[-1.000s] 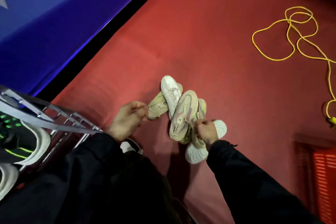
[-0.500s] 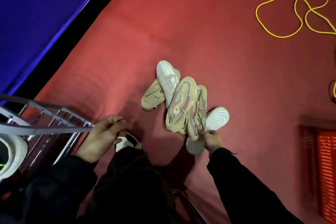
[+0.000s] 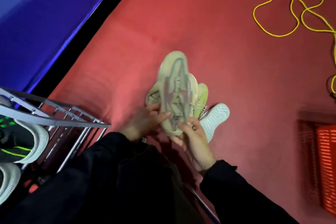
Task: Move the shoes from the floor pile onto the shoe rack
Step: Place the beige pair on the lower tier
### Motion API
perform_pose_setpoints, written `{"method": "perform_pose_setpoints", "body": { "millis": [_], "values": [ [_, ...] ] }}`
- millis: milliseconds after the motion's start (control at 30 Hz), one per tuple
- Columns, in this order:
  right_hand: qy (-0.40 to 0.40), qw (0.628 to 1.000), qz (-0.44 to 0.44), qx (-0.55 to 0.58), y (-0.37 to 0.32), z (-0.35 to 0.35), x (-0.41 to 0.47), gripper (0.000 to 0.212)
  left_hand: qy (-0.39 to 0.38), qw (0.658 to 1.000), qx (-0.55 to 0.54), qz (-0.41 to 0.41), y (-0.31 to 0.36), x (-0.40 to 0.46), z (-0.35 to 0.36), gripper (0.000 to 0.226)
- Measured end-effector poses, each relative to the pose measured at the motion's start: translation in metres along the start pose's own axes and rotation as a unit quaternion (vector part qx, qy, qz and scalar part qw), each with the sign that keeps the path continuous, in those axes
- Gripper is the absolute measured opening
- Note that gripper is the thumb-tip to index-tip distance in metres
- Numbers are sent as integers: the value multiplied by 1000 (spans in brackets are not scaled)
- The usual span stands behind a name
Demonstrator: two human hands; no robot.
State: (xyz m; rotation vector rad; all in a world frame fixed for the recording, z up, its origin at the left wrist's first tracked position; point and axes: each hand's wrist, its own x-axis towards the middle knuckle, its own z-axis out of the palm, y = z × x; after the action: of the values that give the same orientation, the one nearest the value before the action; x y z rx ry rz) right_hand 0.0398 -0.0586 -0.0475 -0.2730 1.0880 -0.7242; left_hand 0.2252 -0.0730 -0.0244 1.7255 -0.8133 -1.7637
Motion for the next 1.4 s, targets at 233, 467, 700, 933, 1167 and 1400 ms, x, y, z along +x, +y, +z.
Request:
{"method": "perform_pose_setpoints", "body": {
  "millis": [233,467,700,933,1167,1400],
  "values": [
    [219,933,-53,-280,13,-17,87,23,148,984,-100,14,-37,-3,-29,26],
    [235,896,33,-375,64,-124,197,80,109,994,-1,24,-53,-22,-48,16],
    [185,946,143,-223,53,-55,150,34,146,989,-12,-2,-60,-16,-43,47],
    [143,967,22,-211,37,-22,72,51,239,970,38,4,-51,-38,-43,36],
    [32,959,-56,-276,-37,45,2,58,367,919,100,102,-16,-117,-58,41],
    [-76,873,-167,-451,-109,126,-92,51,422,902,64,71,-4,-237,-71,44]
  ]
}}
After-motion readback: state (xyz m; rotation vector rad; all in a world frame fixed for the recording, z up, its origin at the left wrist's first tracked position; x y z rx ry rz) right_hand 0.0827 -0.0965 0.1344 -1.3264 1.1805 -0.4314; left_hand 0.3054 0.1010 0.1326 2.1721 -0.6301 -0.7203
